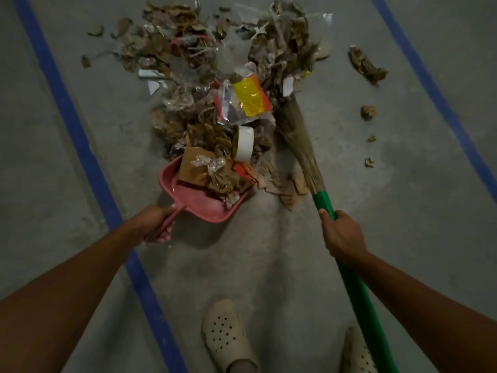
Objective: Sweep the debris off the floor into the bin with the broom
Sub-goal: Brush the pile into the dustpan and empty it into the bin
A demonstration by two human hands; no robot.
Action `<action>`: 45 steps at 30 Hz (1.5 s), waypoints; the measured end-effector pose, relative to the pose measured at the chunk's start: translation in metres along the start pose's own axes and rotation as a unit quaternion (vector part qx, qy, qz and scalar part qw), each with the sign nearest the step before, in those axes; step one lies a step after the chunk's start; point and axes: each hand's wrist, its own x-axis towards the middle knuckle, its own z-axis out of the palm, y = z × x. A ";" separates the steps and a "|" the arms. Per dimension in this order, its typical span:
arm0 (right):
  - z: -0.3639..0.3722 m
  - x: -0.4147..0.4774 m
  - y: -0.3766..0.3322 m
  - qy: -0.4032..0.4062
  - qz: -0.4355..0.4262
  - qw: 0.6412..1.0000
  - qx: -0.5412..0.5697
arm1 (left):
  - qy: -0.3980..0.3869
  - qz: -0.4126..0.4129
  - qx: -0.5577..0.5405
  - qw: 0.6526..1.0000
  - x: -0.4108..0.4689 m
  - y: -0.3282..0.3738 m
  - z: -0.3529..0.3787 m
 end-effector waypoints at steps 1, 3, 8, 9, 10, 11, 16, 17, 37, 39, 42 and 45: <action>0.001 0.004 -0.013 -0.009 0.038 0.998 0.047 | 0.017 0.005 -0.001 1.000 0.001 0.002 -0.003; 0.004 0.015 -0.045 -0.028 0.089 0.988 0.125 | 0.054 0.032 0.019 0.998 0.004 0.009 -0.007; 0.017 0.020 -0.131 -0.058 0.032 0.985 0.161 | 0.086 0.080 0.017 0.993 0.008 0.036 0.000; 0.019 0.016 -0.141 -0.072 0.014 0.984 0.161 | 0.085 0.085 0.015 0.993 0.007 0.042 0.005; 0.021 0.012 -0.148 -0.087 0.002 0.983 0.161 | 0.083 0.091 0.015 0.992 0.006 0.049 0.009; 0.022 0.007 -0.151 -0.102 -0.004 0.982 0.159 | 0.082 0.099 0.015 0.992 0.004 0.054 0.014; 0.017 -0.011 -0.146 -0.162 -0.015 0.979 0.126 | 0.068 0.127 -0.005 0.990 -0.008 0.057 0.030; 0.014 -0.014 -0.143 -0.172 -0.015 0.978 0.115 | 0.069 0.129 -0.012 0.989 -0.011 0.055 0.032; -0.195 -0.149 -0.061 -0.177 -0.048 0.980 0.082 | 0.057 0.195 -0.079 0.976 -0.266 0.088 0.096; -0.233 -0.182 -0.049 -0.162 -0.068 0.981 0.082 | 0.061 0.188 -0.092 0.976 -0.315 0.088 0.109; -0.283 -0.230 -0.030 -0.167 -0.086 0.978 0.091 | 0.061 0.180 -0.113 0.975 -0.391 0.084 0.126; -0.327 -0.276 -0.008 -0.177 -0.095 0.975 0.093 | 0.071 0.175 -0.128 0.974 -0.463 0.076 0.143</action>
